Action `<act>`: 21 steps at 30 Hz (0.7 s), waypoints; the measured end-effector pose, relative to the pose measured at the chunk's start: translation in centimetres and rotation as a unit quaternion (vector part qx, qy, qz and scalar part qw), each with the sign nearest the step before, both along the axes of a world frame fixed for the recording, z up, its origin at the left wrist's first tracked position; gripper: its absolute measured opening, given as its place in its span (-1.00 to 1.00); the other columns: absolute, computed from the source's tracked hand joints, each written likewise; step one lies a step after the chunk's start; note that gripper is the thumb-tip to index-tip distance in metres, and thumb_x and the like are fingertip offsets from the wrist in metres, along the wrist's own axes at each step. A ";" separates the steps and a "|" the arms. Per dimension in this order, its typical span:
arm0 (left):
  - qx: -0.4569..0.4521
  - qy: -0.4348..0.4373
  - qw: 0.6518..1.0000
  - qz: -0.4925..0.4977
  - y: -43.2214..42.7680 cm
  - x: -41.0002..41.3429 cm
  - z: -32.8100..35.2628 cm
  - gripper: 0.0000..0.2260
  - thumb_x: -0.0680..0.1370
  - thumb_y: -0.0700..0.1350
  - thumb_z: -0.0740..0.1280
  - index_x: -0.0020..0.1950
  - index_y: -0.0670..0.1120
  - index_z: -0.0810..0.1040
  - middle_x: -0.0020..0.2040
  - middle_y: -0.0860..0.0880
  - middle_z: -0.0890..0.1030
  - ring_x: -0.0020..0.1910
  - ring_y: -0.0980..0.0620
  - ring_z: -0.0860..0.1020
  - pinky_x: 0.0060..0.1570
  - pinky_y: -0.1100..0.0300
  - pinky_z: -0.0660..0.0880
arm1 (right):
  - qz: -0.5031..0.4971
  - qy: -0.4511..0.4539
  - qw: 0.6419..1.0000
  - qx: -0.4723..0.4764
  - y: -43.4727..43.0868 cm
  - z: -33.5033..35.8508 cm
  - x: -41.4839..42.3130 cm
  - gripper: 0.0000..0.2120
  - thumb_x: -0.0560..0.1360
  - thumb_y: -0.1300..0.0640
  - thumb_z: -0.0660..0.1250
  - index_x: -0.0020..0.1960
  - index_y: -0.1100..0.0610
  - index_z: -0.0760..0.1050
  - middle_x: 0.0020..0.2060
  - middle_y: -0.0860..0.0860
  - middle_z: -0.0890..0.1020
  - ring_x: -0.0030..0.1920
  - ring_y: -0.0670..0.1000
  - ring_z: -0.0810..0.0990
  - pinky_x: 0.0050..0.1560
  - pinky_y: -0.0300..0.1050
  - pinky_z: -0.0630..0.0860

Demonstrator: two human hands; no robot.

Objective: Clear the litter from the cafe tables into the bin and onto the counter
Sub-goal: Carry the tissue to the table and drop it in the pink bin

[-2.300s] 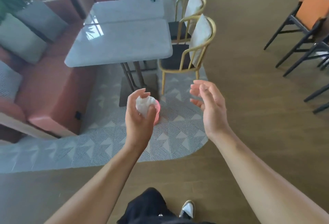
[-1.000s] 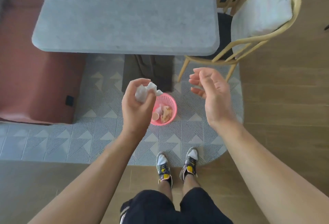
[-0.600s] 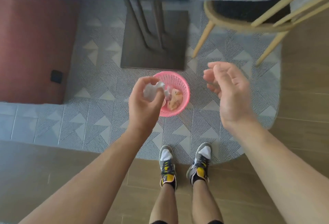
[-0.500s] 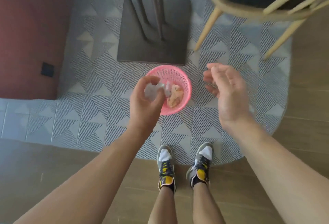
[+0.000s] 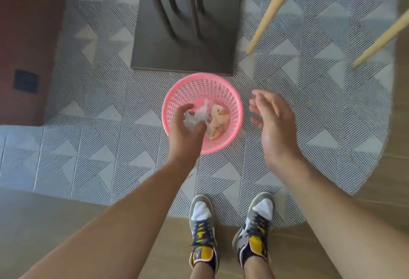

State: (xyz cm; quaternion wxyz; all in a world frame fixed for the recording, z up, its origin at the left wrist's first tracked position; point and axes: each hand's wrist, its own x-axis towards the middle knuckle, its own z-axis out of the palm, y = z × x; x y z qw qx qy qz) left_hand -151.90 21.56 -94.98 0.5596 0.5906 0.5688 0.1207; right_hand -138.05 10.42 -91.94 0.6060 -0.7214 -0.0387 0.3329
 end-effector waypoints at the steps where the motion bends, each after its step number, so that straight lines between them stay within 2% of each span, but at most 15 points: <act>1: -0.004 0.004 1.000 0.005 0.3 0.4 0.0 -0.57 0.57 -0.28 0.40 0.39 0.05 0.49 0.21 0.01 0.55 -0.03 0.25 0.60 -0.27 0.50 0.48 | 0.001 -0.001 1.000 0.000 0.1 0.1 0.0 -0.87 0.72 0.11 0.28 0.10 -0.04 0.61 -0.11 -0.25 0.73 -0.05 -0.29 0.70 -0.10 -0.40 0.58; 2: -0.006 0.005 1.000 0.007 0.5 0.7 0.2 -0.55 0.58 -0.25 0.40 0.43 0.07 0.47 0.24 0.02 0.52 0.06 0.20 0.58 -0.21 0.46 0.50 | 0.002 -0.005 1.000 -0.001 0.1 0.3 -0.1 -0.86 0.72 0.11 0.28 0.10 -0.04 0.60 -0.12 -0.29 0.73 -0.06 -0.30 0.69 -0.09 -0.40 0.57; 5: -0.004 -0.001 1.000 -0.012 0.9 1.3 1.1 -0.51 0.61 -0.19 0.41 0.49 0.10 0.40 0.35 -0.02 0.46 0.28 0.00 0.56 0.19 0.10 0.54 | 0.003 -0.006 1.000 -0.003 0.1 1.4 -0.2 -0.86 0.73 0.10 0.27 0.11 -0.05 0.60 -0.12 -0.32 0.71 -0.05 -0.30 0.69 -0.09 -0.41 0.56; 7: 0.001 -0.017 0.999 -0.030 1.0 1.5 2.2 -0.51 0.62 -0.19 0.41 0.50 0.09 0.38 0.39 0.00 0.46 0.36 -0.04 0.52 0.32 0.00 0.52 | 0.000 -0.005 1.000 -0.002 0.1 2.3 -0.3 -0.86 0.73 0.09 0.27 0.12 -0.07 0.60 -0.09 -0.29 0.72 -0.03 -0.30 0.69 -0.08 -0.41 0.56; 11: 0.012 -0.029 0.999 -0.040 1.3 1.8 4.5 -0.54 0.66 -0.22 0.37 0.54 0.00 0.38 0.48 0.03 0.46 0.44 0.02 0.48 0.39 0.09 0.44 | -0.006 -0.006 1.000 0.013 0.0 4.8 -0.1 -0.85 0.73 0.05 0.27 0.17 -0.12 0.60 0.04 -0.19 0.71 0.06 -0.28 0.68 -0.01 -0.40 0.57; 16: 0.036 -0.037 0.997 -0.054 1.8 1.4 7.9 -0.60 0.67 -0.20 0.33 0.50 0.02 0.44 0.45 0.03 0.49 0.42 0.07 0.50 0.40 0.09 0.48 | 0.003 -0.017 1.000 0.025 -0.8 8.2 -0.3 -0.86 0.71 -0.02 0.28 0.16 -0.18 0.61 0.19 -0.13 0.67 0.19 -0.23 0.65 0.11 -0.31 0.60; 17: 0.043 -0.038 0.996 -0.064 1.8 1.1 8.7 -0.61 0.67 -0.20 0.33 0.48 0.04 0.45 0.44 0.04 0.49 0.42 0.07 0.49 0.37 0.14 0.50 | 0.003 -0.020 0.999 0.025 -1.1 8.9 -0.3 -0.86 0.69 -0.04 0.29 0.16 -0.18 0.62 0.20 -0.12 0.67 0.23 -0.20 0.64 0.17 -0.24 0.60; 19: 0.058 -0.048 0.993 -0.090 1.3 0.4 10.4 -0.63 0.67 -0.20 0.33 0.45 0.07 0.48 0.43 0.05 0.51 0.43 0.09 0.48 0.23 0.38 0.50 | 0.002 -0.024 0.999 0.023 -1.7 10.4 -0.5 -0.83 0.64 -0.08 0.29 0.17 -0.16 0.62 0.23 -0.09 0.67 0.29 -0.13 0.62 0.30 -0.13 0.57; 21: 0.068 -0.065 0.990 -0.104 0.7 -0.2 12.4 -0.65 0.66 -0.13 0.34 0.44 0.09 0.49 0.44 0.02 0.51 0.44 0.11 0.48 0.16 0.49 0.48 | -0.004 -0.021 0.999 0.027 -2.1 12.3 -0.8 -0.79 0.61 -0.11 0.29 0.18 -0.14 0.62 0.21 -0.10 0.67 0.26 -0.17 0.62 0.25 -0.17 0.60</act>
